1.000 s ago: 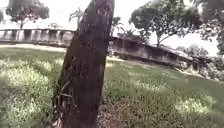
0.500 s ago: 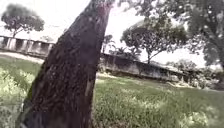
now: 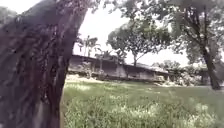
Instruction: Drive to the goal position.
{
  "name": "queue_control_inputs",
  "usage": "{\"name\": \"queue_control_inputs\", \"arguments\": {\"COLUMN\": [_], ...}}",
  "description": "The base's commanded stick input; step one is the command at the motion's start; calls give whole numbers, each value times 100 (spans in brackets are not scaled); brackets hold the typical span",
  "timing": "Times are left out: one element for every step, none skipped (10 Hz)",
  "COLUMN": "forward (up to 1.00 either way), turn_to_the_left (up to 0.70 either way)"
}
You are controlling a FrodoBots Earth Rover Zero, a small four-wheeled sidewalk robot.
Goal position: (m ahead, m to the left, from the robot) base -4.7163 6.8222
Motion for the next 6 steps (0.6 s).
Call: {"name": "queue_control_inputs", "arguments": {"forward": [-70,-70,-70,-70,-70,-70], "turn_to_the_left": [0,0,0,0,0,0]}}
